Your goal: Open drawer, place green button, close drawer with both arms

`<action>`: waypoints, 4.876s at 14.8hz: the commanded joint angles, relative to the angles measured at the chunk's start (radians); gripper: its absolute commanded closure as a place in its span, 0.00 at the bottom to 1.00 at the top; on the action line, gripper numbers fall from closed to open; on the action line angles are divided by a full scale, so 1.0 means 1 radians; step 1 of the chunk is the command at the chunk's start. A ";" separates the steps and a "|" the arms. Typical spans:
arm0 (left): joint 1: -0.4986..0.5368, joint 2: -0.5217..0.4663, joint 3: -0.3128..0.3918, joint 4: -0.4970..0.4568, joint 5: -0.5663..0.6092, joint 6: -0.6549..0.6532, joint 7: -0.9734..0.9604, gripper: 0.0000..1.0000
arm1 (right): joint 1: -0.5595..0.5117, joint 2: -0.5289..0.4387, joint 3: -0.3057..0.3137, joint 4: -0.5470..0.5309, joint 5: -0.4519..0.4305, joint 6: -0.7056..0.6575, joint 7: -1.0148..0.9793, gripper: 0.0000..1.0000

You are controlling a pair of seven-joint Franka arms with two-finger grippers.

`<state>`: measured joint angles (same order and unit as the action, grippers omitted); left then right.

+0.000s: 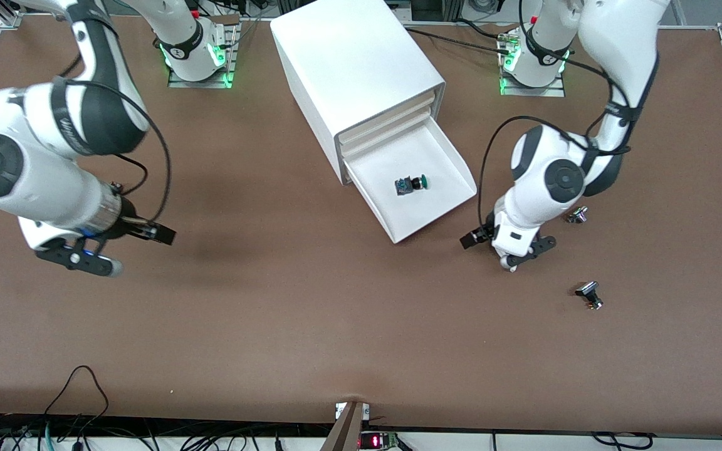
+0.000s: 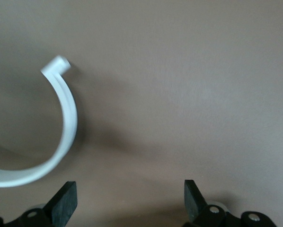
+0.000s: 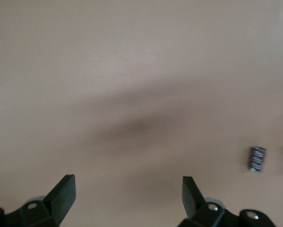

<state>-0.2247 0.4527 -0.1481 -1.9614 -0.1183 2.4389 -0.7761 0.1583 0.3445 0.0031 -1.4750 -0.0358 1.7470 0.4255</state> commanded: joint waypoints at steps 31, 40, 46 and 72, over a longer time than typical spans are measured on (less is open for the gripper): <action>0.048 -0.048 -0.342 -0.123 0.002 -0.058 -0.351 0.00 | -0.126 -0.134 -0.071 -0.011 0.082 -0.061 -0.475 0.00; 0.255 -0.219 -0.235 -0.082 0.005 0.048 0.025 0.00 | -0.123 -0.137 -0.069 -0.011 0.079 -0.073 -0.459 0.00; 0.291 -0.342 -0.016 0.103 0.005 -0.355 0.638 0.00 | -0.123 -0.169 -0.064 -0.027 0.054 -0.076 -0.458 0.00; 0.252 -0.353 0.085 0.434 0.161 -0.793 0.924 0.00 | -0.123 -0.208 -0.068 -0.071 0.050 -0.112 -0.455 0.00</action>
<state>0.0322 0.0844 -0.0460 -1.5676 0.0529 1.6765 0.1986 0.0405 0.1704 -0.0704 -1.5161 0.0224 1.6440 -0.0354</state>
